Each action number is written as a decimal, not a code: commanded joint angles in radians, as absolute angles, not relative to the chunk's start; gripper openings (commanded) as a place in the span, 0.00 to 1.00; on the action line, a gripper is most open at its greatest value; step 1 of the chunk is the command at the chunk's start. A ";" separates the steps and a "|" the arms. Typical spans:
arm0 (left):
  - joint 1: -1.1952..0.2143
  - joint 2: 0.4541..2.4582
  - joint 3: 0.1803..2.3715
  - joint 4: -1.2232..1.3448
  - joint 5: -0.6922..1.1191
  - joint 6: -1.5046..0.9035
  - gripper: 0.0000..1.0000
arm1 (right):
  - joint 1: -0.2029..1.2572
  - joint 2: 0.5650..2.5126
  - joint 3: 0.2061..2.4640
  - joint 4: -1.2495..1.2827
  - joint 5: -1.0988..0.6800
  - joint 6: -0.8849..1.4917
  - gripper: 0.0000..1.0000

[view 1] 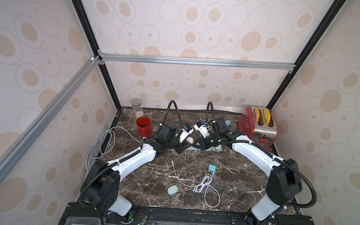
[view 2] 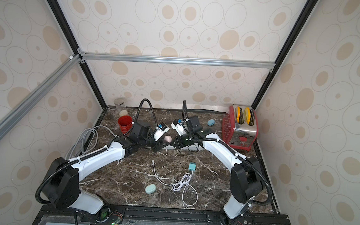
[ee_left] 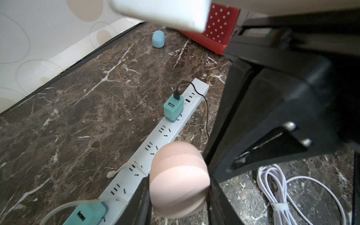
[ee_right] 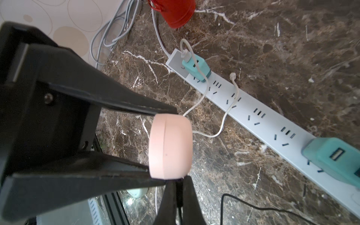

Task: Charge the bluetooth headset
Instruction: Insert the charging cable into the bluetooth headset.

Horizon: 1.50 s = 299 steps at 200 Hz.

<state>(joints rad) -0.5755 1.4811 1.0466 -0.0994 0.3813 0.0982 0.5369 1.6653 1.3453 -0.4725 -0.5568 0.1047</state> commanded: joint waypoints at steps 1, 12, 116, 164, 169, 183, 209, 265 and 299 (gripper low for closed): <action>-0.591 1.485 1.119 -0.124 0.323 0.047 0.10 | 0.527 1.617 1.306 -0.429 -0.562 0.064 0.10; -0.591 1.497 1.138 -0.136 0.324 0.043 0.10 | 0.525 1.604 1.284 -0.429 -0.572 0.057 0.13; -0.590 1.498 1.139 -0.128 0.352 0.046 0.10 | 0.478 1.491 1.188 -0.438 -0.601 0.015 0.33; -0.590 1.480 1.119 -0.114 0.401 0.063 0.10 | 0.479 1.534 1.215 -0.393 -0.639 0.073 0.32; -0.590 1.480 1.120 -0.116 0.402 0.064 0.10 | 0.479 1.540 1.219 -0.388 -0.645 0.077 0.32; -0.591 1.482 1.121 -0.118 0.404 0.067 0.10 | 0.479 1.557 1.229 -0.385 -0.652 0.089 0.30; -0.590 1.480 1.120 -0.116 0.402 0.067 0.10 | 0.479 1.576 1.238 -0.385 -0.653 0.110 0.28; -0.590 1.480 1.120 -0.116 0.424 0.079 0.10 | 0.481 1.590 1.243 -0.355 -0.653 0.135 0.11; -0.591 1.487 1.123 -0.119 0.457 0.095 0.10 | 0.483 1.597 1.249 -0.346 -0.651 0.133 0.03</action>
